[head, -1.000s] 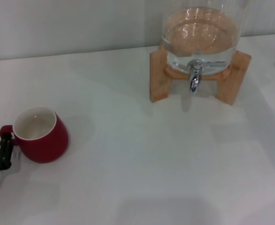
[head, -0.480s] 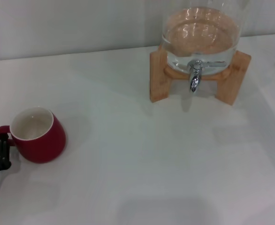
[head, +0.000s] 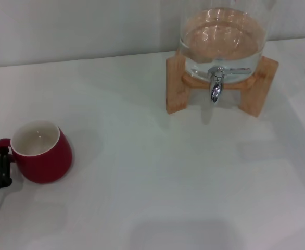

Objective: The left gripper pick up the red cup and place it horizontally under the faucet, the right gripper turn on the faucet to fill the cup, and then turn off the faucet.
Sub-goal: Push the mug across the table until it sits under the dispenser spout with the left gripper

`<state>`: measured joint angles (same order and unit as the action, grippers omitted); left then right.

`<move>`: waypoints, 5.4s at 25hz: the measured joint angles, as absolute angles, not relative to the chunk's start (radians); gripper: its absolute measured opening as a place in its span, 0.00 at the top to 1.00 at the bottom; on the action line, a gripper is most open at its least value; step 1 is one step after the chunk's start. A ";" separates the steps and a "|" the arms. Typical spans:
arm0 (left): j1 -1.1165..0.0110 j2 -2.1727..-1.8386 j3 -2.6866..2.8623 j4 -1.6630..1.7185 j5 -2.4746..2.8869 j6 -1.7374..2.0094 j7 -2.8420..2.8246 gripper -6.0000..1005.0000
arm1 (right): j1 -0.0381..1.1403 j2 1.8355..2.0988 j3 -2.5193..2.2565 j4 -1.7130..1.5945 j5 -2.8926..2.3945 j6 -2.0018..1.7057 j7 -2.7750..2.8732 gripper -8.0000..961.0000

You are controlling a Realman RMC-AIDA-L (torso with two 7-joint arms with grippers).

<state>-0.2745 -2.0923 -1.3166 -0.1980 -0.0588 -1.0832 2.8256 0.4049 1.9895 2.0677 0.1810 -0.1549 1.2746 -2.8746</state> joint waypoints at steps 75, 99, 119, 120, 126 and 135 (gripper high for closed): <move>-0.636 -2.080 -0.950 -0.468 0.174 -0.646 2.385 0.85 | 0.410 2.005 2.011 0.181 -0.158 1.339 -2.873 0.36; -0.733 -2.084 -0.943 -0.475 0.230 -0.546 2.376 0.85 | 0.408 2.005 2.011 0.181 -0.158 1.370 -2.875 0.36; -0.788 -2.091 -0.916 -0.489 0.243 -0.468 2.366 0.85 | 0.402 2.010 1.996 0.180 -0.160 1.400 -2.875 0.36; -0.788 -2.091 -0.916 -0.489 0.243 -0.468 2.366 0.85 | 0.401 2.010 1.996 0.180 -0.160 1.403 -2.875 0.36; -0.779 -2.092 -0.893 -0.512 0.243 -0.471 2.365 0.85 | 0.397 2.008 1.996 0.180 -0.160 1.407 -2.875 0.36; -0.777 -2.092 -0.892 -0.518 0.241 -0.466 2.365 0.85 | 0.394 2.007 1.978 0.180 -0.160 1.417 -2.875 0.36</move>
<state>-0.7769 -2.0924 -0.8920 -0.5176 0.2412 -0.4656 2.3653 0.3937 2.0066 1.9780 0.1802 -0.1595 1.4172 -2.8746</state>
